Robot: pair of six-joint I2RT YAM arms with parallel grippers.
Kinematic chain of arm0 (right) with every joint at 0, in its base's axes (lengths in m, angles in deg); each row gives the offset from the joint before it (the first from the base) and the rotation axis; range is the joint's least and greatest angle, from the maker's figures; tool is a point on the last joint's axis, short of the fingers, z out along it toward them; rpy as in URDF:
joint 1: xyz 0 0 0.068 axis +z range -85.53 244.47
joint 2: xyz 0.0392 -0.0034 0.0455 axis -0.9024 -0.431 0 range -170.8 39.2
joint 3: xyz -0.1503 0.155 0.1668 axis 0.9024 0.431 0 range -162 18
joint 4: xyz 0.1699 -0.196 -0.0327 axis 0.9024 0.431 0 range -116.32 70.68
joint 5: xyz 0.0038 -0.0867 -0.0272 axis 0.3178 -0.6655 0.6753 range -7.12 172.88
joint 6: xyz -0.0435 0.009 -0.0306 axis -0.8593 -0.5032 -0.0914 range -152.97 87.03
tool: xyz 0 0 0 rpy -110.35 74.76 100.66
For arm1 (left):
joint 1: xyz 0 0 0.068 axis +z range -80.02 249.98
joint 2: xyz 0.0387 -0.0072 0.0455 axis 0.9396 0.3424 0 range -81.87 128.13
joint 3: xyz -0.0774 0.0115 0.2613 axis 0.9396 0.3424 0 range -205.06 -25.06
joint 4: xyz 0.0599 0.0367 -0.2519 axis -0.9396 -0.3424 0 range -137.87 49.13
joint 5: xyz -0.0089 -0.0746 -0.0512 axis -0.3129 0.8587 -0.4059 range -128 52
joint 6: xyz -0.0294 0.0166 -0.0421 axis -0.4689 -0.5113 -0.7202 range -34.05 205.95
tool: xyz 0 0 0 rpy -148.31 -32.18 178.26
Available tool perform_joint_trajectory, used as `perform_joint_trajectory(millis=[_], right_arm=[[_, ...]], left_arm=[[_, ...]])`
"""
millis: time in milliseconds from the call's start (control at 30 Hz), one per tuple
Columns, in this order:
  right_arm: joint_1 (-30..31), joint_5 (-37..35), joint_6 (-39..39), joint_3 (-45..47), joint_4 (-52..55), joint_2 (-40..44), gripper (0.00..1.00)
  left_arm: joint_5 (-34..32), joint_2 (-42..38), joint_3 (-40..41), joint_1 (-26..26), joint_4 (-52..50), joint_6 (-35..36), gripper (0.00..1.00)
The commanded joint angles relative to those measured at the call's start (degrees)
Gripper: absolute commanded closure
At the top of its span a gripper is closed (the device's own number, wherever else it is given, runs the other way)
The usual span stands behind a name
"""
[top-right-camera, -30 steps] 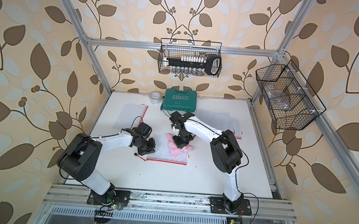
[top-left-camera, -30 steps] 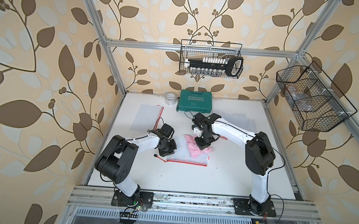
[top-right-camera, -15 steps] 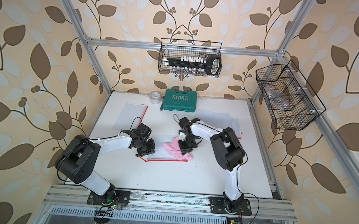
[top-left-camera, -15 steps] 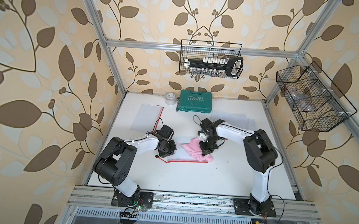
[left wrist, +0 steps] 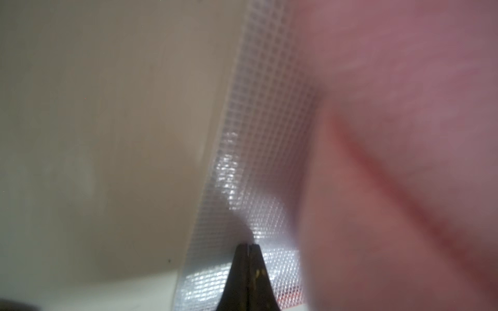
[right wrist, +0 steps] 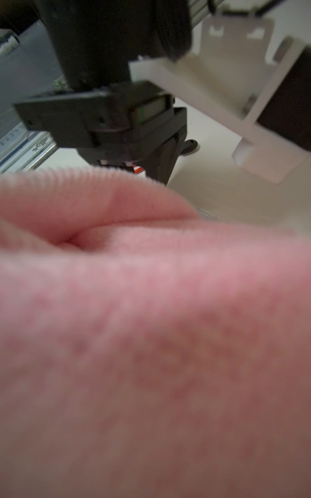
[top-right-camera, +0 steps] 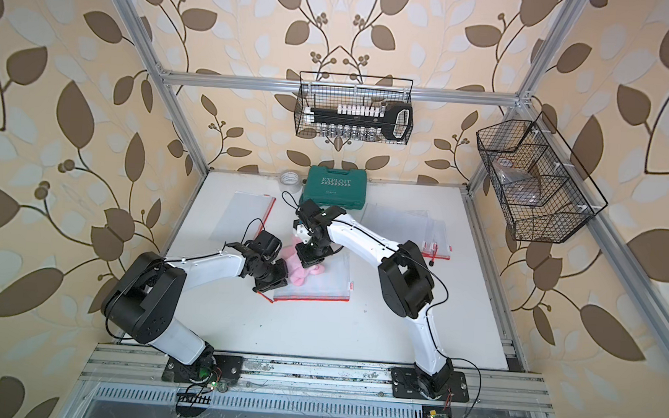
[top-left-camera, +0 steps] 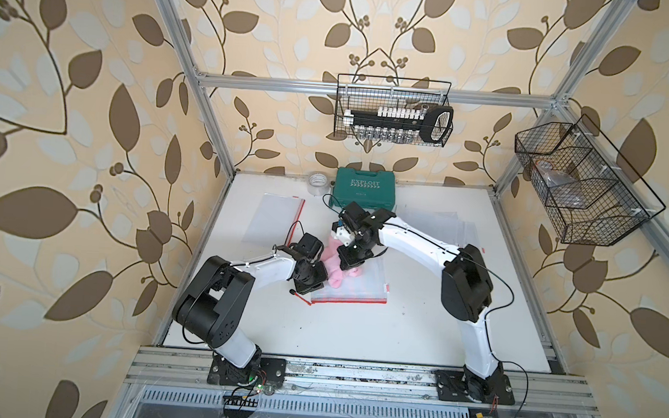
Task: Wipe the document bag
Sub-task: Wipe the dirt from the document bag.
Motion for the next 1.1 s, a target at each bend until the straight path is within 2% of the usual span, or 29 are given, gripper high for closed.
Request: perform_joint_trajectory(millis=[0,67,100,233,300,400,500,667,800,833,900,933,967,1000,1033,1067], right_arm=[[-3.5,9.7,3.1,4.6,-4.0,-2.1,1.0],[-6.6,8.7,3.5,10.4,-5.4,-0.2,1.0],[-8.3,5.5,2.7,13.0,-3.9,1.1,1.0],[-12.5,-18.9,-1.0,21.1,6.4,9.5,1.0],[-14.4,-25.8,-1.4,25.7,8.8,15.5,1.0],[-15.9,-28.2,-0.5,30.5,10.3,22.2,1.0],[-18.0,-25.8,1.3,35.6,9.3,26.8,1.0],[-21.1,-24.0,2.8,43.8,6.4,30.2,1.0],[-22.4,-22.1,3.7,46.1,4.4,30.6,0.99],[-22.4,-21.9,3.9,45.9,4.5,31.1,0.9],[-22.4,-21.4,4.0,45.5,4.7,32.5,0.86],[-22.4,-20.9,4.1,45.4,4.6,33.1,0.75],[-22.4,-19.9,3.9,45.2,4.9,33.4,0.46],[-22.3,-18.8,3.7,44.8,5.5,33.5,0.23],[-22.2,-18.3,3.6,44.4,6.1,33.9,0.04],[-22.2,-17.5,3.6,44.0,6.8,34.7,0.02]], left_arm=[[-5.1,-0.3,3.0,-0.2,-6.5,-1.0,1.0],[-5.0,-0.3,3.5,-0.2,-6.5,-1.2,1.0],[-4.9,-0.3,3.6,-0.2,-6.3,-1.4,1.0],[-5.6,-0.6,3.5,0.0,-6.8,-1.3,1.0],[-5.6,-0.6,3.5,0.3,-6.8,-1.0,1.0],[-5.7,-0.2,3.0,0.7,-7.0,-0.8,1.0],[-6.7,-1.0,2.4,1.0,-8.0,-0.5,1.0],[-9.1,-3.1,2.9,3.9,-10.5,0.8,1.0],[-11.0,-6.4,3.6,5.9,-11.3,1.4,1.0],[-11.4,-6.6,3.0,6.1,-11.9,1.6,1.0],[-12.3,-6.8,2.5,6.1,-12.5,1.6,1.0],[-11.9,-6.8,2.2,6.2,-12.2,1.8,1.0],[-10.8,-6.8,1.8,6.2,-11.6,2.2,1.0],[-9.7,-9.3,1.5,6.2,-10.7,2.5,1.0],[-8.8,-10.1,1.4,6.1,-9.9,2.6,1.0],[-7.7,-11.7,0.9,5.8,-9.0,2.9,1.0]])
